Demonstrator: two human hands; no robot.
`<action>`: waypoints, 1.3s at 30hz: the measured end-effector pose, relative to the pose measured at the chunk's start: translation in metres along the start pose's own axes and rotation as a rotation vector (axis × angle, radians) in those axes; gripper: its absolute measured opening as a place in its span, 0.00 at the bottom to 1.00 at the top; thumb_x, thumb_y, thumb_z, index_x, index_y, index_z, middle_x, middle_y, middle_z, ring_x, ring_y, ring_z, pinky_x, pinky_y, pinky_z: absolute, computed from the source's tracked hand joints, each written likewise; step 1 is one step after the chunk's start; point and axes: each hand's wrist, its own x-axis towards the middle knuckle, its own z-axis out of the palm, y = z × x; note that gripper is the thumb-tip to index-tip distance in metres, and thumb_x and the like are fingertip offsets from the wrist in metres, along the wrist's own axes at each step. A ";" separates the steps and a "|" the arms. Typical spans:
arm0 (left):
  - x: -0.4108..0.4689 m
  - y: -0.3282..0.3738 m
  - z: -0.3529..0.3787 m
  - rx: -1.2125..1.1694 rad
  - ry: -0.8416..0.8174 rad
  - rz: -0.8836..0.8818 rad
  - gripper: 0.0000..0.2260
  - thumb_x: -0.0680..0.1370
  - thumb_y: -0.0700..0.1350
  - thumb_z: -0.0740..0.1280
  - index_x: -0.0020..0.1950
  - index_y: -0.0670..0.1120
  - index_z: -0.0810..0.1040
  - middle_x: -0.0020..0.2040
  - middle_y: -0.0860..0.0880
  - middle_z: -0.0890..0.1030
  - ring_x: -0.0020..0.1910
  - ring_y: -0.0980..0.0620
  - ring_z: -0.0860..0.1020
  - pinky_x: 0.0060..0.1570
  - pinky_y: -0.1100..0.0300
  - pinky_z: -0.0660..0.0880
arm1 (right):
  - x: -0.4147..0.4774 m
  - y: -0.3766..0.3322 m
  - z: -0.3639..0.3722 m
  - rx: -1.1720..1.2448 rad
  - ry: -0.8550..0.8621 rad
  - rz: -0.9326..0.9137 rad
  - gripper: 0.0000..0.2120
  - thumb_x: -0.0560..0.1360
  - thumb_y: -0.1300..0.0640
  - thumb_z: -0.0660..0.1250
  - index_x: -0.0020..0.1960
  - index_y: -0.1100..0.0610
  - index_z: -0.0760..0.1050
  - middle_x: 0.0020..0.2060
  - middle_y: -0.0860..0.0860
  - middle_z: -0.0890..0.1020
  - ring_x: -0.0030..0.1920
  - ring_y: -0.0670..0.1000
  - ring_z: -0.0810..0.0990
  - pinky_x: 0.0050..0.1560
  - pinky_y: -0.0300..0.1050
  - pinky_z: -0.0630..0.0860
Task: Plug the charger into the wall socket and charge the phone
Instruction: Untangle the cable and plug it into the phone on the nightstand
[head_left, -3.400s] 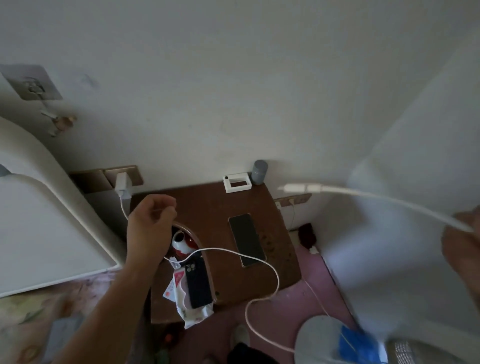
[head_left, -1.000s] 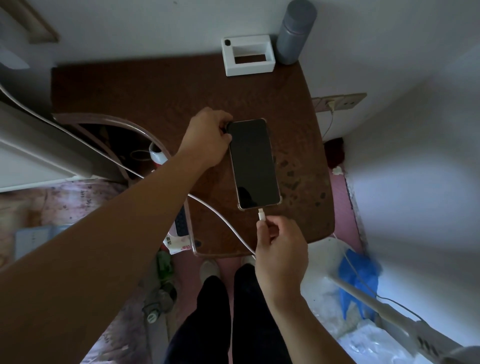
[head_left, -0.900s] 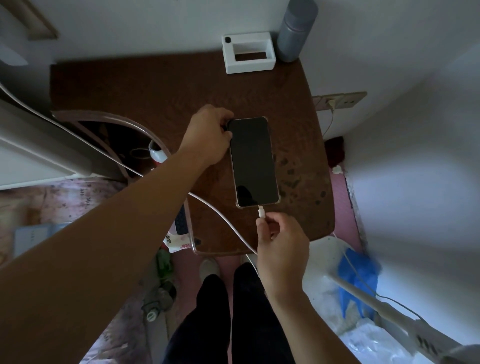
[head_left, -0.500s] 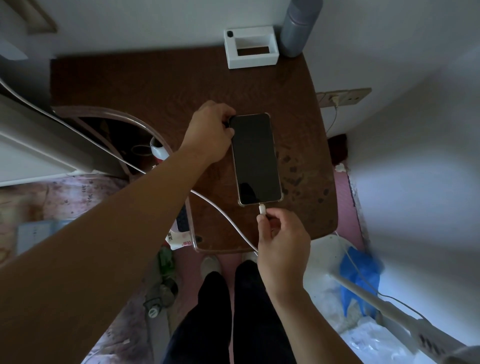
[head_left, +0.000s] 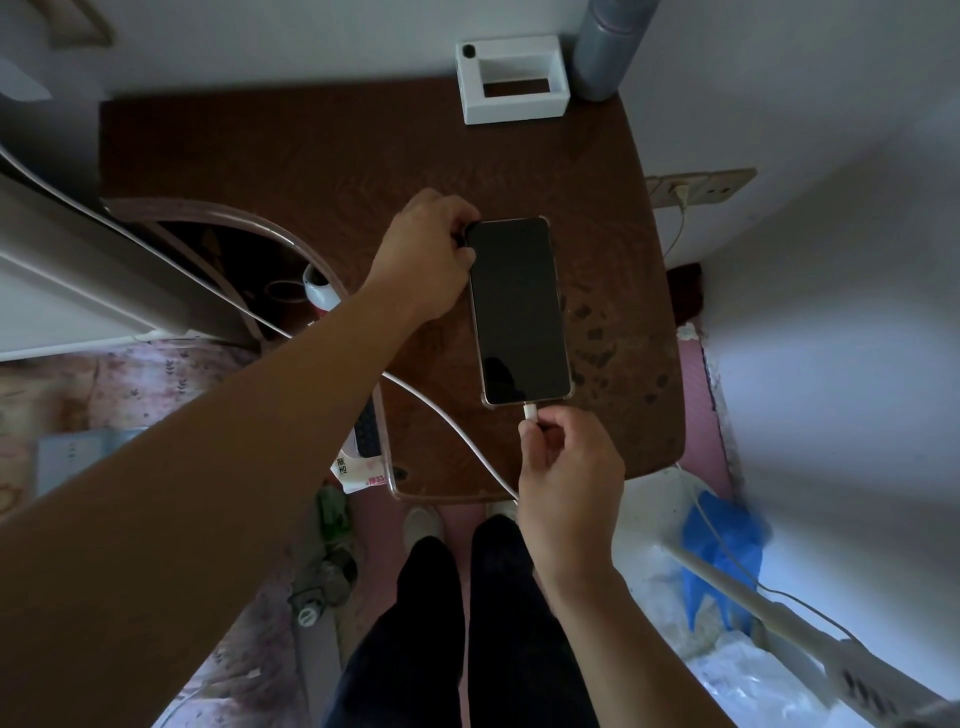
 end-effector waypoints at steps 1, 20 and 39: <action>0.000 -0.001 0.000 0.001 -0.005 0.002 0.15 0.77 0.39 0.65 0.63 0.47 0.76 0.61 0.46 0.74 0.54 0.53 0.73 0.52 0.63 0.69 | 0.000 0.000 0.000 0.001 0.001 -0.003 0.03 0.74 0.59 0.70 0.47 0.58 0.80 0.40 0.51 0.82 0.37 0.45 0.77 0.33 0.28 0.68; 0.000 -0.001 -0.002 0.004 -0.029 0.030 0.15 0.77 0.38 0.65 0.63 0.46 0.76 0.61 0.46 0.74 0.55 0.51 0.74 0.52 0.63 0.69 | 0.004 -0.001 0.002 -0.004 -0.005 -0.023 0.02 0.74 0.61 0.70 0.46 0.59 0.79 0.40 0.52 0.83 0.37 0.45 0.78 0.35 0.27 0.68; -0.001 -0.005 0.000 -0.044 0.011 0.034 0.14 0.77 0.39 0.66 0.62 0.47 0.77 0.59 0.50 0.73 0.49 0.59 0.72 0.39 0.75 0.66 | 0.009 0.005 -0.003 0.020 -0.039 -0.081 0.04 0.73 0.60 0.71 0.47 0.59 0.80 0.39 0.52 0.83 0.37 0.48 0.81 0.36 0.45 0.80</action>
